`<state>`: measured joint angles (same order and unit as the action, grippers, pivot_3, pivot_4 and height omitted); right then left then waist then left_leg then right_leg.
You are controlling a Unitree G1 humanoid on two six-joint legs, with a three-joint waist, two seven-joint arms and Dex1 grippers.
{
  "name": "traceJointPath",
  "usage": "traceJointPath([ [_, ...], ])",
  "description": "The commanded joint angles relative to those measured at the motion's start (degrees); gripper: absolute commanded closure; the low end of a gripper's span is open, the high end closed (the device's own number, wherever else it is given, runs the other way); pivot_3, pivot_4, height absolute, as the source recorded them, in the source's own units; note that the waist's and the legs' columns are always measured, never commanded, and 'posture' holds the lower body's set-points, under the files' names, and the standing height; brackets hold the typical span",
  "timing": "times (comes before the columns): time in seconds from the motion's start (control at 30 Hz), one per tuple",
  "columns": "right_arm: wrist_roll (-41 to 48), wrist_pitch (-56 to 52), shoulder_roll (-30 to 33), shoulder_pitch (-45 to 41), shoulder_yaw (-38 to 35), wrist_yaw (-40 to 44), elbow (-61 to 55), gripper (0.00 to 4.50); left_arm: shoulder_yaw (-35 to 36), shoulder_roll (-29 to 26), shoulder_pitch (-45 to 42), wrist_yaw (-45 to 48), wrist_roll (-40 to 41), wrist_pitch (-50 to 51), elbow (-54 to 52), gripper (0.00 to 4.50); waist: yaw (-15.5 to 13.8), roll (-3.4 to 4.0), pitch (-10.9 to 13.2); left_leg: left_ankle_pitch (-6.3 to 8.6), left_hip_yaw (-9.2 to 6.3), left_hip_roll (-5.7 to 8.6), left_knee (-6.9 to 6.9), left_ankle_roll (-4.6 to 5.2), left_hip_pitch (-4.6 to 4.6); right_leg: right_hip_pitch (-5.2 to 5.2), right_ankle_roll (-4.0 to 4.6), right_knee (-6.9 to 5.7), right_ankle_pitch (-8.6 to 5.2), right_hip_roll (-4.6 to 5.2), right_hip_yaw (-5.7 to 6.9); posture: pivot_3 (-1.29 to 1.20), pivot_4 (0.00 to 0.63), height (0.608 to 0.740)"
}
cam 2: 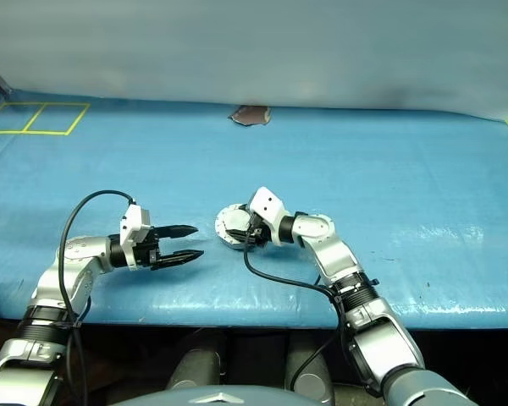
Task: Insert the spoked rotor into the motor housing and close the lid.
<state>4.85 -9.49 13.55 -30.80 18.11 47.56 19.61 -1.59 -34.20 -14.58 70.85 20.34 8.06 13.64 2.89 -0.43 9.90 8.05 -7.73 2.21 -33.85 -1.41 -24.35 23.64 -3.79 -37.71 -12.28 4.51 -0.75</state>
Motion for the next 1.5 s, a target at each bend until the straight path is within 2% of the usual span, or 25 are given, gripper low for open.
traceJointPath([
  [0.03,-2.1,-1.4,1.2,0.1,-0.1,-0.6,3.4,1.46,0.8,0.1,-0.1,-0.2,0.4,-0.7,-1.1,1.14,0.0,0.01,0.0,0.01,0.0,0.0,0.0,-0.02,0.01,-0.01,0.0,0.0,0.0,0.0,0.0,0.0,0.15,0.74],
  [0.27,0.8,-3.5,0.8,-0.3,-1.6,1.7,3.2,1.46,0.8,0.2,-0.1,-0.3,0.5,-0.7,-1.3,1.14,0.0,0.01,0.0,0.15,-0.01,0.0,0.0,-0.24,0.02,-0.02,0.0,0.0,0.0,0.01,0.0,0.0,0.15,0.74],
  [0.6,-3.0,-2.0,0.9,0.0,0.7,0.2,3.5,1.46,1.1,0.9,-0.3,-1.1,0.7,-0.9,-1.2,1.14,-0.1,0.0,0.0,0.01,0.01,0.01,0.02,-0.01,-0.01,0.0,0.0,0.06,-0.01,0.01,0.01,0.0,0.15,0.74],
  [0.83,-3.8,-2.4,0.9,1.4,1.6,-0.6,2.9,1.46,4.8,4.8,-3.6,-7.9,4.1,4.3,-0.3,1.14,-0.2,-0.01,0.0,0.18,-0.03,0.01,0.01,-0.29,0.02,-0.04,0.0,0.04,-0.01,0.03,0.03,0.0,0.15,0.74],
  [0.93,-3.8,-2.5,0.9,1.4,1.5,-0.8,2.8,1.48,5.0,5.7,-5.1,-9.1,4.4,5.9,0.3,1.78,-0.3,-0.02,-0.1,0.18,-0.07,0.02,0.0,-0.29,0.03,-0.07,0.0,0.03,-0.01,0.02,0.07,0.0,0.15,0.74],
  [1.2,-3.9,-2.5,0.8,1.5,1.6,-1.3,2.2,1.48,1.3,8.1,-7.5,-9.3,0.4,2.2,2.6,4.45,-0.3,0.03,-0.1,0.01,-0.02,0.03,0.01,-0.02,0.15,-0.15,0.0,0.04,-0.01,0.01,0.04,0.0,0.15,0.74],
  [1.37,-3.9,-2.5,0.8,1.8,1.6,-1.5,1.8,1.48,-0.8,8.6,-8.6,-9.3,-2.3,0.3,4.6,4.45,-0.4,0.04,-0.1,0.14,-0.02,0.02,0.01,-0.24,0.15,-0.15,0.0,0.04,-0.01,0.01,0.04,0.0,0.15,0.74],
  [1.5,-3.8,-2.3,0.7,1.8,1.4,-1.7,1.5,1.48,-4.2,7.3,-8.6,-9.4,-7.4,-2.1,5.9,4.45,-0.4,0.03,-0.1,0.16,-0.02,0.03,0.01,-0.26,0.15,-0.15,0.0,0.04,-0.01,0.01,0.04,0.0,0.15,0.74],
])
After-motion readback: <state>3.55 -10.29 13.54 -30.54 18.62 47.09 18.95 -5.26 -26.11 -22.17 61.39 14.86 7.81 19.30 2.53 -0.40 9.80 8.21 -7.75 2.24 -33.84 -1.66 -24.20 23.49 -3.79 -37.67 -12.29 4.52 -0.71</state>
